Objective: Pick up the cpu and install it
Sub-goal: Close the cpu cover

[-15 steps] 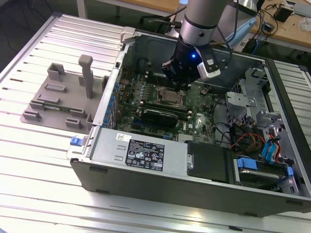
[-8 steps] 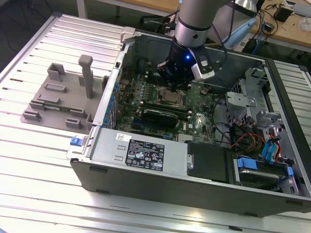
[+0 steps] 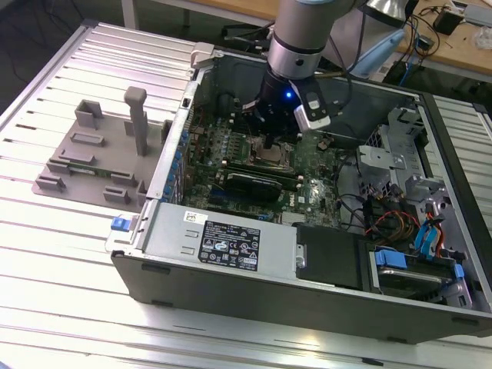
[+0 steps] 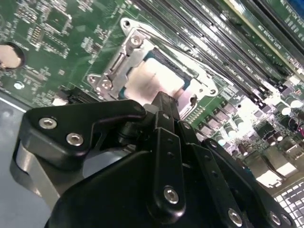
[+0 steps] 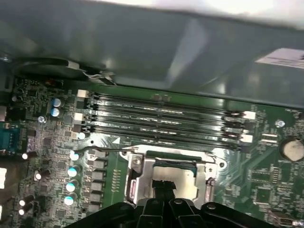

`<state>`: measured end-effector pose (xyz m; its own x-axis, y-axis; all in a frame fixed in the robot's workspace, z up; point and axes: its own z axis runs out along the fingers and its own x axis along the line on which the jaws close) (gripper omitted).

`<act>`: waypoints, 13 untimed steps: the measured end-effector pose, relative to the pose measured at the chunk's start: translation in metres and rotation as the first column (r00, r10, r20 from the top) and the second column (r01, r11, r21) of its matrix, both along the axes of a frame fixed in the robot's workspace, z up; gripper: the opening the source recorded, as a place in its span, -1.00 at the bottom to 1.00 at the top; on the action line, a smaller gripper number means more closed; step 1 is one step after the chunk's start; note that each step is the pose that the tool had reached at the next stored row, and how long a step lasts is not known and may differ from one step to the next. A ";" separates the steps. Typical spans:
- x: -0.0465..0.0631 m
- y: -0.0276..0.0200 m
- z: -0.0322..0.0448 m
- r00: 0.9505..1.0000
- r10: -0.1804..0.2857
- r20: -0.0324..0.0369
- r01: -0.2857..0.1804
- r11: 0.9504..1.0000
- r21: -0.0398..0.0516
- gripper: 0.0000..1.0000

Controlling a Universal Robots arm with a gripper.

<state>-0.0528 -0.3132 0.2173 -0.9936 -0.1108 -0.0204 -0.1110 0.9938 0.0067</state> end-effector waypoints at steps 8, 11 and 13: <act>-0.012 -0.0001 -0.0049 1.000 -0.011 0.000 0.011 1.000 0.000 -0.79; -0.012 -0.0005 -0.0055 1.000 -0.011 0.000 0.011 1.000 0.000 -0.79; -0.013 -0.0031 -0.0061 1.000 -0.011 0.000 0.011 1.000 0.000 -0.79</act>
